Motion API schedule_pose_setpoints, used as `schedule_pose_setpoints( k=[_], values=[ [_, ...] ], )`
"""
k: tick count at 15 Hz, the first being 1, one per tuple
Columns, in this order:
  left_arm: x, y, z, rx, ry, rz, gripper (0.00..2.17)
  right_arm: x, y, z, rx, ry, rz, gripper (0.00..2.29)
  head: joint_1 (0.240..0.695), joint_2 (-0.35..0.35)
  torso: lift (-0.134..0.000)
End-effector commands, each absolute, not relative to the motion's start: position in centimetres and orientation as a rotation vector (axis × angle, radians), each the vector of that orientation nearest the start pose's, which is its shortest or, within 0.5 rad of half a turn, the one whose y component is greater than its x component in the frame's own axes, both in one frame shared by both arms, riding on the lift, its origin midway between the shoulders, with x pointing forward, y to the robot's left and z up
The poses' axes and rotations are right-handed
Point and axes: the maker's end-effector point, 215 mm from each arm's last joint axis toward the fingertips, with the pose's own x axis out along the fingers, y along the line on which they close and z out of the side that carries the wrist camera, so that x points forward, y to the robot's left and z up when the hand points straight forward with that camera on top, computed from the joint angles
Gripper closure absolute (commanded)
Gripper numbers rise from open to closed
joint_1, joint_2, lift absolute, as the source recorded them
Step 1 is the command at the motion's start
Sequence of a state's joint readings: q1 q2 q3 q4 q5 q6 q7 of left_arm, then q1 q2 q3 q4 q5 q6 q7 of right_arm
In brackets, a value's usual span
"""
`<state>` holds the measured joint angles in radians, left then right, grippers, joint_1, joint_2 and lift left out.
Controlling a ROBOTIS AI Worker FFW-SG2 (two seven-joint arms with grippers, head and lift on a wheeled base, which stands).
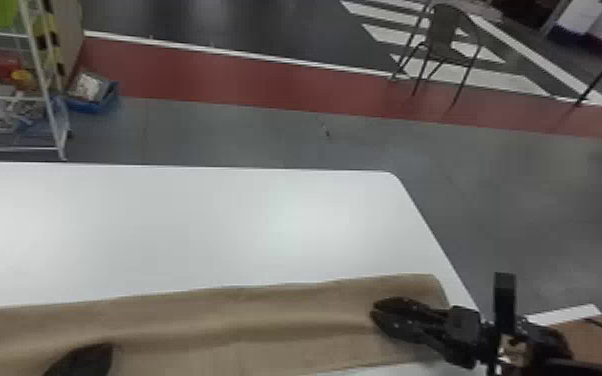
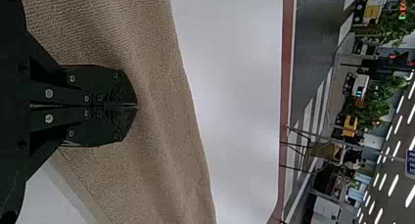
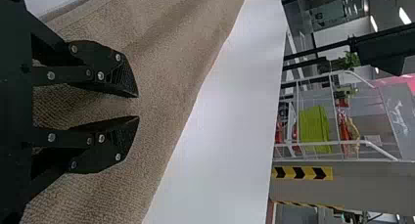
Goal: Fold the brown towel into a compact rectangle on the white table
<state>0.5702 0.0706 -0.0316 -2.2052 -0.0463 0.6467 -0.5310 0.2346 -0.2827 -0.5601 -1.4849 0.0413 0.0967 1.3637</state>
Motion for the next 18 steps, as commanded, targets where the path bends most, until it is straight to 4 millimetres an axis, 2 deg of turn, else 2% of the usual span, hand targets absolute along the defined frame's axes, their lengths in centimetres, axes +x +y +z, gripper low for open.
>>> schedule_pose_setpoints(
  k=[1,2,3,5,7,10,13,14,15,17,18],
  values=[
    [35.1,12.7,-44.6,-0.047,0.575,-0.544,1.5,37.4,-39.3,-44.3,-0.046,0.403,0.76,0.86,0.695,-0.35,-0.122],
    [35.0,12.5,-43.7,-0.05,0.56,-0.548,1.5,37.8,-39.7,-42.6,-0.033,0.357,0.74,0.86,0.695,-0.35,-0.122],
    [34.9,12.1,-42.7,-0.052,0.542,-0.56,1.5,38.1,-39.3,-40.9,-0.026,0.306,0.73,0.86,0.695,-0.35,-0.122],
    [34.6,11.0,-41.4,-0.056,0.521,-0.581,1.5,38.5,-38.0,-38.8,-0.003,0.257,0.725,0.86,0.695,-0.35,-0.122],
    [34.5,10.1,-40.9,-0.06,0.513,-0.597,1.5,38.7,-34.8,-37.5,0.022,0.201,0.751,0.86,0.695,-0.35,-0.122],
    [34.5,9.8,-41.4,-0.062,0.528,-0.599,1.5,38.7,-26.6,-38.0,0.061,0.171,0.87,0.86,0.695,-0.35,-0.122],
    [34.3,9.5,-42.4,-0.07,0.551,-0.605,1.5,37.5,-20.3,-40.7,0.031,0.192,0.986,0.86,0.695,-0.268,-0.122],
    [34.1,9.4,-42.7,-0.074,0.556,-0.607,1.5,37.2,-19.0,-41.3,0.03,0.193,1.013,0.86,0.695,-0.212,-0.122],
    [34.1,9.2,-42.7,-0.078,0.557,-0.612,1.5,36.8,-17.6,-41.8,0.03,0.193,1.044,0.86,0.695,-0.212,-0.122],
    [33.8,8.3,-42.8,-0.093,0.559,-0.627,1.5,36.6,-15.2,-42.5,0.02,0.189,1.07,0.86,0.695,-0.155,-0.122],
    [33.6,7.5,-42.8,-0.096,0.561,-0.642,1.5,36.6,-14.7,-42.7,0.014,0.19,1.072,0.87,0.695,-0.139,-0.122]
  ],
)
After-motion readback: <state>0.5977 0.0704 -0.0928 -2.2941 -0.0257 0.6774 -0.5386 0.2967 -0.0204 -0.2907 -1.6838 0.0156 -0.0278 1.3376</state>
